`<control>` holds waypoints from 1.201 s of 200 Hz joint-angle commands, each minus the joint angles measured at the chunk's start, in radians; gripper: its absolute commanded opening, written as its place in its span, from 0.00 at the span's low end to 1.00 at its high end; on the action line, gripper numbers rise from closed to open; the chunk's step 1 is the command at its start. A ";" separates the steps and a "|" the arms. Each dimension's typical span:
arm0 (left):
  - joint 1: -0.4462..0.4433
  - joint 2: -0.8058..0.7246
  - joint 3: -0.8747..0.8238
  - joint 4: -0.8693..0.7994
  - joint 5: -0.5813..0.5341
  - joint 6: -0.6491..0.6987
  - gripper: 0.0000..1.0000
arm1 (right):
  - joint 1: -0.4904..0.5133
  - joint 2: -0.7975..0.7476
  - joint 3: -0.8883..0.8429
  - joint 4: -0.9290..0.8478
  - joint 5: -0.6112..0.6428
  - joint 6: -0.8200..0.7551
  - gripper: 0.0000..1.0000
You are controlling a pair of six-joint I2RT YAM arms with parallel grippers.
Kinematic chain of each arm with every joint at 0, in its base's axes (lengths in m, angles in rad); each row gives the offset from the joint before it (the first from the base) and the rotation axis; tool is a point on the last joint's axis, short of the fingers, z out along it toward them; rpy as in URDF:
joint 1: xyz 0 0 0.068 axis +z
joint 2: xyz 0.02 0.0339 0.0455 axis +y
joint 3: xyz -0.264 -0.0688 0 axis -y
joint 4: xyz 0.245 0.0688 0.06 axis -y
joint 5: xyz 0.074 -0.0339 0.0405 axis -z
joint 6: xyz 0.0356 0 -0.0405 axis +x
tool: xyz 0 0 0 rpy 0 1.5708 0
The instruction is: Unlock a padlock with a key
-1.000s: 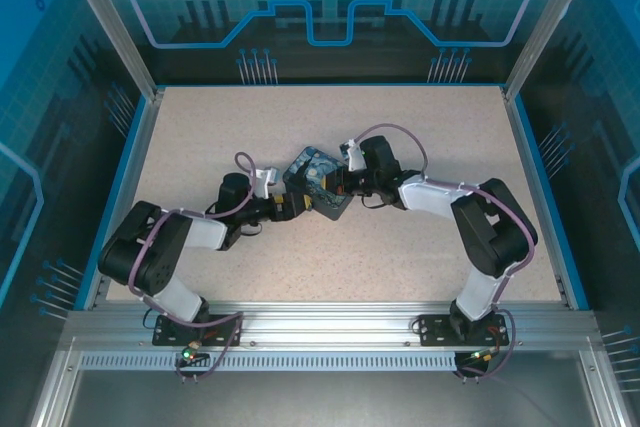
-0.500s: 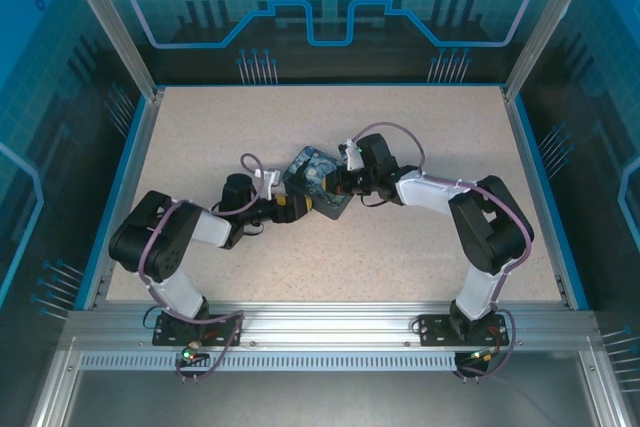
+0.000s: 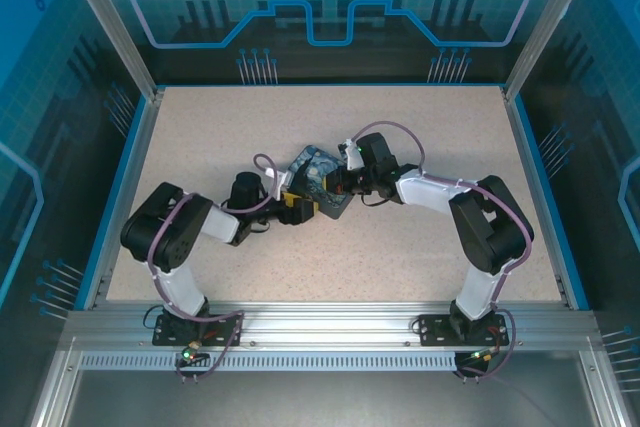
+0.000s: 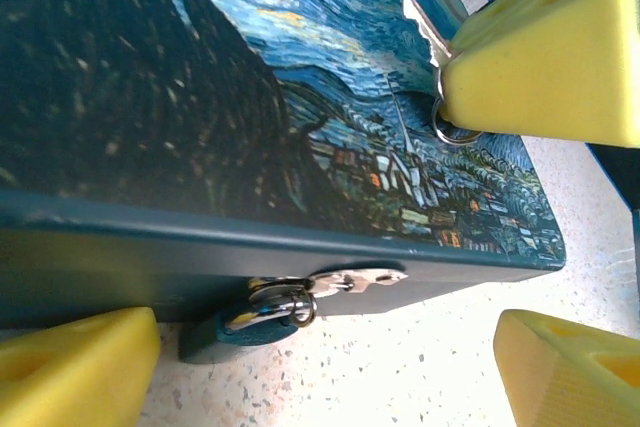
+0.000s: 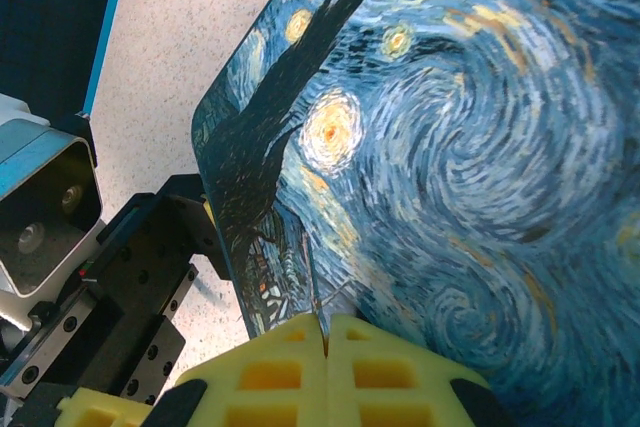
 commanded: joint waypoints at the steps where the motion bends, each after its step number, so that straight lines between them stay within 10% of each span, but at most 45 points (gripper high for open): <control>1: -0.029 0.026 0.036 -0.010 -0.014 0.082 0.88 | 0.008 0.030 0.008 -0.070 0.024 -0.013 0.00; 240: -0.132 0.103 0.164 -0.073 -0.296 0.242 0.31 | 0.015 0.008 -0.003 -0.049 0.026 -0.041 0.00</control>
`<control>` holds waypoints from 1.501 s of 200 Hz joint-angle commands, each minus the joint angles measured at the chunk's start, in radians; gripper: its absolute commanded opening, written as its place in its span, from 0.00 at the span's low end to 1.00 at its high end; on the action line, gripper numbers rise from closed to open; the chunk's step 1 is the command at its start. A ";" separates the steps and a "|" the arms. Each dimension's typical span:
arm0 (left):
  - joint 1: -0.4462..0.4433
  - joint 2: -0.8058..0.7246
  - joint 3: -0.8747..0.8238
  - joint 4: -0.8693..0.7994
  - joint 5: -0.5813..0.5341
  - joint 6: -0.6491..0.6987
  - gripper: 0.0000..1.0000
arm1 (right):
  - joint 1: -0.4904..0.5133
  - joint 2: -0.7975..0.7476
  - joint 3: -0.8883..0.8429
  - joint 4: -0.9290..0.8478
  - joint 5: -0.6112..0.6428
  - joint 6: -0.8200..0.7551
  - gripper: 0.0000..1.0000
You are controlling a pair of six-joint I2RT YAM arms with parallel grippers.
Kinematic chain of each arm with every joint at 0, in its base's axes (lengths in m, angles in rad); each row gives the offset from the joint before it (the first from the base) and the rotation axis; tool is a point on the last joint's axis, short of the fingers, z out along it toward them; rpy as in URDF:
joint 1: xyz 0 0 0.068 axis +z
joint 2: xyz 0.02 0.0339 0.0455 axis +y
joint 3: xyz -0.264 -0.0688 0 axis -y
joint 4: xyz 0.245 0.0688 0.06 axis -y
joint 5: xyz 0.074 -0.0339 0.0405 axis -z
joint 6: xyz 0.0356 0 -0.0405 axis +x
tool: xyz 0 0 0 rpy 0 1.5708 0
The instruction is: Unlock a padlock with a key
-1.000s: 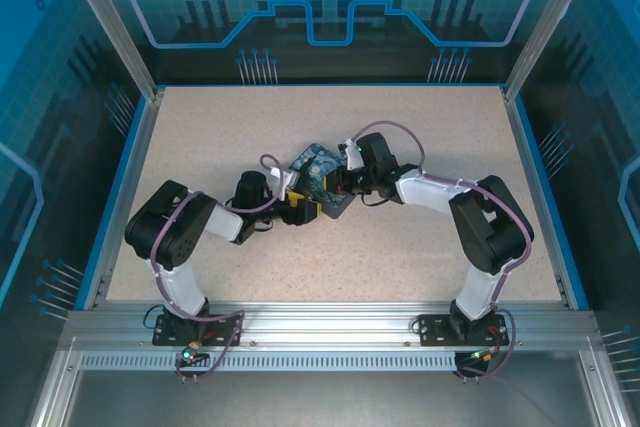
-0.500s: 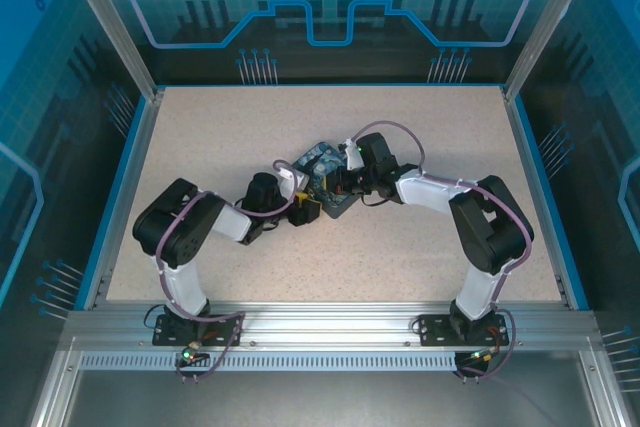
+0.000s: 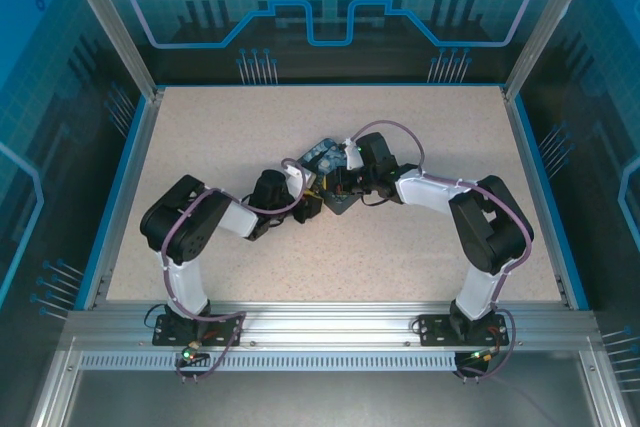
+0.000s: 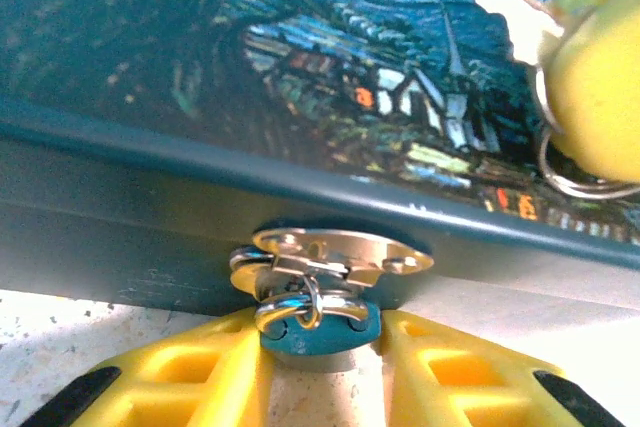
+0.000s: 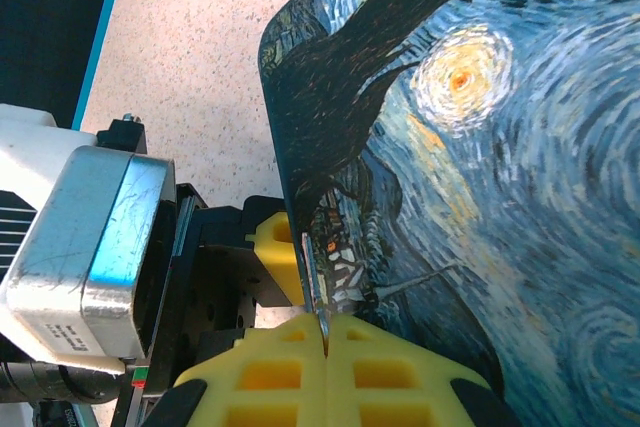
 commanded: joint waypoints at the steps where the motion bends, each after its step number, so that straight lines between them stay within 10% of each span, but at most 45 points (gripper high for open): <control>1: -0.010 0.005 0.032 0.017 -0.023 0.015 0.31 | 0.013 0.007 -0.005 -0.049 0.011 -0.021 0.00; 183: -0.115 -0.320 0.131 -0.470 -0.061 -0.453 0.16 | 0.033 -0.506 -0.389 -0.107 0.159 -0.247 0.00; 300: -0.145 -0.358 0.195 -0.558 -0.010 -0.749 0.16 | 0.100 -0.467 -0.578 0.295 0.201 -0.424 0.00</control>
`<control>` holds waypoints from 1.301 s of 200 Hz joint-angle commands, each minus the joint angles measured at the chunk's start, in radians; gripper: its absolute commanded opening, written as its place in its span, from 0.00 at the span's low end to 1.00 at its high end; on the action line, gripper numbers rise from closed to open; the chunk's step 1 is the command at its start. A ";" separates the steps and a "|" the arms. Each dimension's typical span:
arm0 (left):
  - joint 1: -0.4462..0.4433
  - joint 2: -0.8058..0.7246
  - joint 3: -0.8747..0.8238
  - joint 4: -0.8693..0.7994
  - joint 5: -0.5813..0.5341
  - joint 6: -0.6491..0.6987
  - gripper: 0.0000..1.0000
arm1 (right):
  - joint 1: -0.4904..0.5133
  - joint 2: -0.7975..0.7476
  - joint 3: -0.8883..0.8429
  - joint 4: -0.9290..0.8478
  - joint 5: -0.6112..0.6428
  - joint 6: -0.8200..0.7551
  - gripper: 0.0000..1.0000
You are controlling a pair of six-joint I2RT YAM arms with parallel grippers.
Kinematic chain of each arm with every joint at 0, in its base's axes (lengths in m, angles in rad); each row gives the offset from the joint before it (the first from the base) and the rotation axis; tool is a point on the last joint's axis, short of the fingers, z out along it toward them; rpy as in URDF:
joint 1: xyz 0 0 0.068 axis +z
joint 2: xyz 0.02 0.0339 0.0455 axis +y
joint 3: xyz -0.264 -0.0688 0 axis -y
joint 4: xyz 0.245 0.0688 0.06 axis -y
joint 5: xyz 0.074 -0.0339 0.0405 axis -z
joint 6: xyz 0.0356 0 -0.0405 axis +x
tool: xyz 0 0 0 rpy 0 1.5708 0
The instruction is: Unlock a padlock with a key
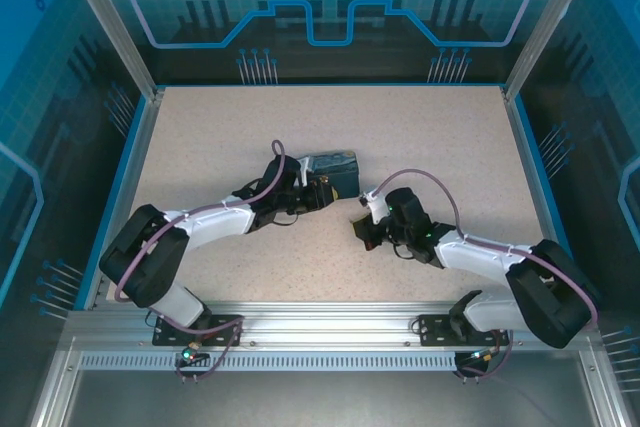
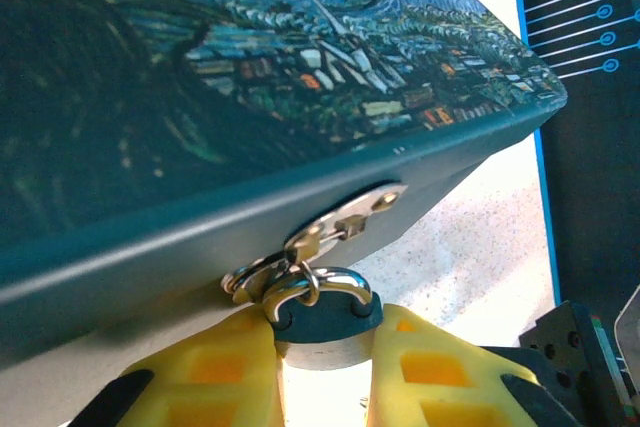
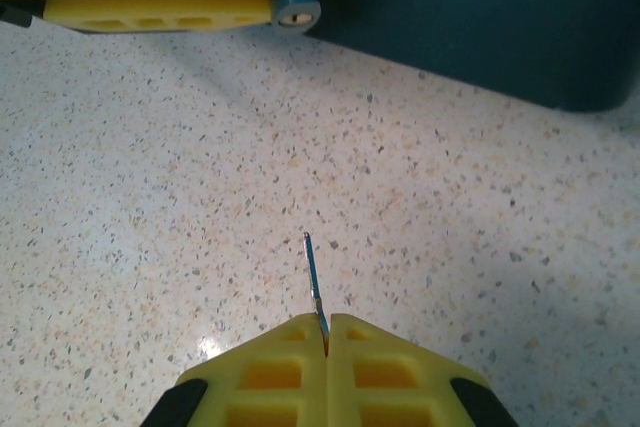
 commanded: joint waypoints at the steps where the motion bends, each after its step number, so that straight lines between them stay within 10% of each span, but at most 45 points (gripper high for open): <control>1: -0.010 -0.038 0.031 -0.001 0.038 -0.055 0.16 | 0.010 0.025 0.010 0.113 -0.006 -0.071 0.00; 260: -0.014 -0.041 -0.001 0.005 0.020 -0.067 0.14 | 0.019 0.137 0.099 0.182 0.056 -0.118 0.00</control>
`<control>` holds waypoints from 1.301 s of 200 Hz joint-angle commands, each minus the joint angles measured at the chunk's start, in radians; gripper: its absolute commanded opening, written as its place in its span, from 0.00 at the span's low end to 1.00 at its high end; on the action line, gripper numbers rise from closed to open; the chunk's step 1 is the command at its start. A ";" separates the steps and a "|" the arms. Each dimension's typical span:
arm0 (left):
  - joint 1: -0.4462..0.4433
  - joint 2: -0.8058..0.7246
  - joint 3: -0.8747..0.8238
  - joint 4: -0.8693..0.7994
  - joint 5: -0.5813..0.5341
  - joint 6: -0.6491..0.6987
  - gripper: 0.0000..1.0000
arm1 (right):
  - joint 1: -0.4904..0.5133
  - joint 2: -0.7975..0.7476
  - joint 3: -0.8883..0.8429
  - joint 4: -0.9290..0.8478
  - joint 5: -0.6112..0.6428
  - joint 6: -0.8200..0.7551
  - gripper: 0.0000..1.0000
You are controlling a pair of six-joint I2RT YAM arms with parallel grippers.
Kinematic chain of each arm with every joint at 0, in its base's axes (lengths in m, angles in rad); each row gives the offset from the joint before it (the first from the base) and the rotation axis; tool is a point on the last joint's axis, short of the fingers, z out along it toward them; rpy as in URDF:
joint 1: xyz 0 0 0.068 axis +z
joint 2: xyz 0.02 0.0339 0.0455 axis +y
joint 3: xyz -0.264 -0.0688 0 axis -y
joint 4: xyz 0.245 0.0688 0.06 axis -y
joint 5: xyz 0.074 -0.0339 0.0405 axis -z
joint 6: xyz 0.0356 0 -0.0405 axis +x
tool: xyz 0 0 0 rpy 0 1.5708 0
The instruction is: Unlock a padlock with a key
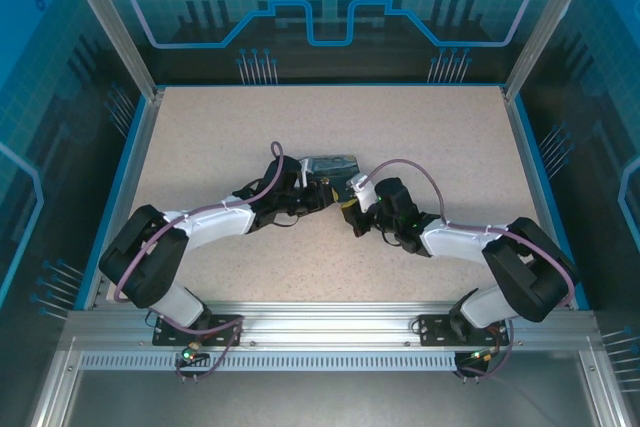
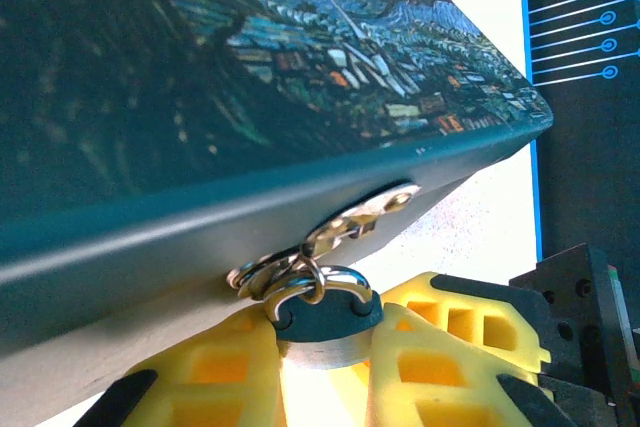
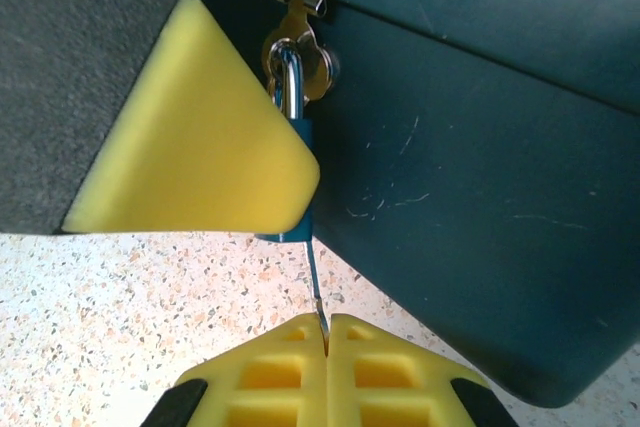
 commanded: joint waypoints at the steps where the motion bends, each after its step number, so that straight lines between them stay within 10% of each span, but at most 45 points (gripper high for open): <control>1: -0.008 -0.038 -0.001 0.025 0.014 -0.015 0.14 | 0.007 -0.020 0.007 0.032 0.001 -0.019 0.00; 260: -0.007 -0.058 -0.011 0.054 0.014 -0.066 0.13 | -0.007 -0.080 -0.062 0.049 -0.071 0.011 0.00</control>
